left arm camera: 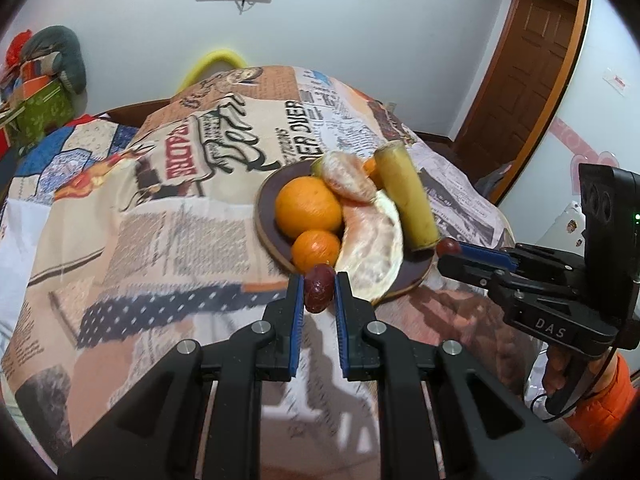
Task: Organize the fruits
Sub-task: 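Carry the red date onto the plate and open the left tool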
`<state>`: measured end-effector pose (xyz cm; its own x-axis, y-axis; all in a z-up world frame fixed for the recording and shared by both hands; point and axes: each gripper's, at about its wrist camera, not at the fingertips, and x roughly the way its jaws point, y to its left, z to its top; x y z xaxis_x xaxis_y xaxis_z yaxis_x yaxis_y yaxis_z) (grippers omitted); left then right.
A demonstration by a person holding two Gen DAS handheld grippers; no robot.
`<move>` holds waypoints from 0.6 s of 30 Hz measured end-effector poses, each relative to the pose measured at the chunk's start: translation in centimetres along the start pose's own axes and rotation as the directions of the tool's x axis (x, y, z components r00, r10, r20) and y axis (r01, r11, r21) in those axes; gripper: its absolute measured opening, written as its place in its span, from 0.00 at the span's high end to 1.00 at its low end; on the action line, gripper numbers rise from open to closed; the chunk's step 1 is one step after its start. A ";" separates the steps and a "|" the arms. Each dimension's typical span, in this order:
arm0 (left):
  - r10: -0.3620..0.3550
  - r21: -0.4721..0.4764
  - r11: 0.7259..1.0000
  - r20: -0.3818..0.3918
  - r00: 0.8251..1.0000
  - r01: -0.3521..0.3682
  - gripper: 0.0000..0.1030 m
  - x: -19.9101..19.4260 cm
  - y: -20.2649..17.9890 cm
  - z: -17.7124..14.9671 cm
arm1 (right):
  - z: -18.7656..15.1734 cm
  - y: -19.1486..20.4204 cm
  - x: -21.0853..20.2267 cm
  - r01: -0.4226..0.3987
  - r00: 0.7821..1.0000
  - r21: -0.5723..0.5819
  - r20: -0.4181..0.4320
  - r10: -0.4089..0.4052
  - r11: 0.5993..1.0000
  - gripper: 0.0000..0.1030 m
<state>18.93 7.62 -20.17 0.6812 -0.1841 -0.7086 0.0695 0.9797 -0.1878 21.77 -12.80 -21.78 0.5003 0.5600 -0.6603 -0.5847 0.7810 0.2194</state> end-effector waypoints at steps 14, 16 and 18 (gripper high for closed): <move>-0.022 0.036 0.999 -0.007 1.000 0.022 0.86 4.5 -1.6 3.6 | 1.2 -1.0 1.1 0.004 1.000 -0.028 0.026 -0.003 1.000 0.81; -0.018 0.036 0.999 -0.007 1.000 0.018 0.86 4.9 -1.6 3.9 | 1.2 -1.0 1.2 0.003 1.000 -0.030 0.026 -0.002 1.000 0.81; -0.015 0.039 0.999 -0.008 1.000 0.016 0.86 5.3 -1.6 4.1 | 1.2 -1.0 1.3 -0.002 1.000 -0.029 0.026 0.002 1.000 0.81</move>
<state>25.37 5.41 -20.86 0.6743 -0.1998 -0.7109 0.1088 0.9791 -0.1720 23.77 -12.51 -21.99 0.5157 0.5690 -0.6406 -0.6039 0.7717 0.1994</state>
